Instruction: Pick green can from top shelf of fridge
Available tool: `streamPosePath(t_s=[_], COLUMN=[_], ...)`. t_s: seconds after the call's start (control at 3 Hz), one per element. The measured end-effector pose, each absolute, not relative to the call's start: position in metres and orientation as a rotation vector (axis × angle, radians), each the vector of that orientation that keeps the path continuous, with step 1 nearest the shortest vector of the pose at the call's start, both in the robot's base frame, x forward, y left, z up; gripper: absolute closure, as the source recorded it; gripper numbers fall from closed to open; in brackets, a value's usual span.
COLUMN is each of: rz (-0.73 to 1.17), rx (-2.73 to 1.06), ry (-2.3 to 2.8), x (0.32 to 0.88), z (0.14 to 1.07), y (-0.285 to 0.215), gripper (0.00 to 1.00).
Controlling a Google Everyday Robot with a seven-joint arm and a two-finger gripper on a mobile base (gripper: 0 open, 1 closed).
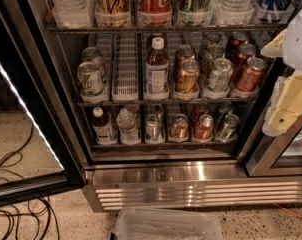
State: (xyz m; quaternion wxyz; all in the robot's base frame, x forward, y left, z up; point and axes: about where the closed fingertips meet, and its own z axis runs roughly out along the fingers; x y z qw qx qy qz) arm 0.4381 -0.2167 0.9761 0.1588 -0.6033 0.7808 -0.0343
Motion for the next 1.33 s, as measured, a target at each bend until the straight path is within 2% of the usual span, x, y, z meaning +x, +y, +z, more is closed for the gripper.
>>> streamPosePath(t_s=[0.33, 1.0, 1.33], rz=[-0.098, 0.036, 0.042], rx=[-1.725, -1.648, -1.649], ry=[2.232, 2.152, 2.149], x=[0.438, 0.47, 0.471], z=[0.976, 0.965, 0.965], y=[-0.217, -0.162, -0.161], gripper=[0.0, 0.0, 0.0])
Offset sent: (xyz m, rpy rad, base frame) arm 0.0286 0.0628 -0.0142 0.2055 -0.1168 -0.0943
